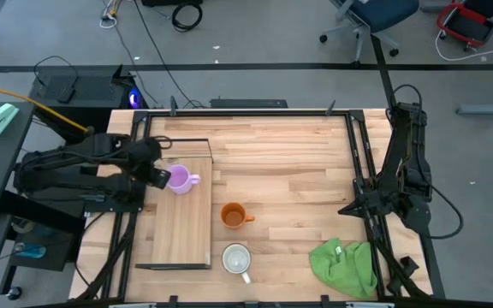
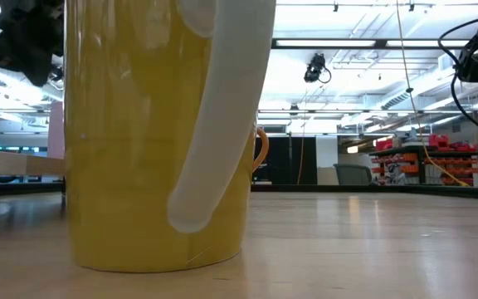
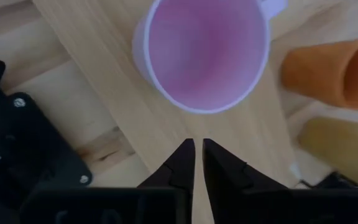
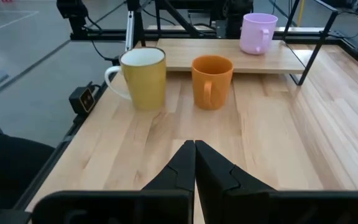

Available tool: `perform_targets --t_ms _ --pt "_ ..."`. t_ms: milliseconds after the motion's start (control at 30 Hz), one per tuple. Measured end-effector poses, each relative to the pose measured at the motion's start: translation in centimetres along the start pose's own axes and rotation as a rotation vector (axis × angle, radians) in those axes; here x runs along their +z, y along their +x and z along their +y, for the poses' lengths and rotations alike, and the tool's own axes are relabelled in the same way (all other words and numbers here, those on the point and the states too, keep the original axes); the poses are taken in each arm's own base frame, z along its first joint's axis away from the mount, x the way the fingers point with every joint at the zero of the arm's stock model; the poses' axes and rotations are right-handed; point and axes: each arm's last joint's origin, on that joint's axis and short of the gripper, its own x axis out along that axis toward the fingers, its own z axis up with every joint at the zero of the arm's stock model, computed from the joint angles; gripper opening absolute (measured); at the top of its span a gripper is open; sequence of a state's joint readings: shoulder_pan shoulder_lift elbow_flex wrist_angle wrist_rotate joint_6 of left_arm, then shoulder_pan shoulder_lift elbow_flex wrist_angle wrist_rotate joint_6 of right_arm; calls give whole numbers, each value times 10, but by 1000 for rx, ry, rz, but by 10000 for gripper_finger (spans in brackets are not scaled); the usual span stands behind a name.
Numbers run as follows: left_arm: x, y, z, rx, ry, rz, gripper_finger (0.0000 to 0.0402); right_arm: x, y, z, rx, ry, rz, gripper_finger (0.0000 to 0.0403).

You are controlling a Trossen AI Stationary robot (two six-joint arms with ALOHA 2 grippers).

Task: Stack small to large cups/mugs on shelf
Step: Put the pink mug on top of the shelf

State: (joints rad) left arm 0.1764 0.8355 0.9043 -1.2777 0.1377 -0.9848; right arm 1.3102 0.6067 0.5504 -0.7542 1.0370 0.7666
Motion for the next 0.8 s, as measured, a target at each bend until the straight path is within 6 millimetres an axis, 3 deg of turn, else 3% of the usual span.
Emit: perform_targets --t_ms 433,800 --pt "8 24 -16 139 1 66 14 0 0 0 -1 0 0 16" --pt "10 26 -15 185 17 12 12 0 0 0 -1 16 0 16"
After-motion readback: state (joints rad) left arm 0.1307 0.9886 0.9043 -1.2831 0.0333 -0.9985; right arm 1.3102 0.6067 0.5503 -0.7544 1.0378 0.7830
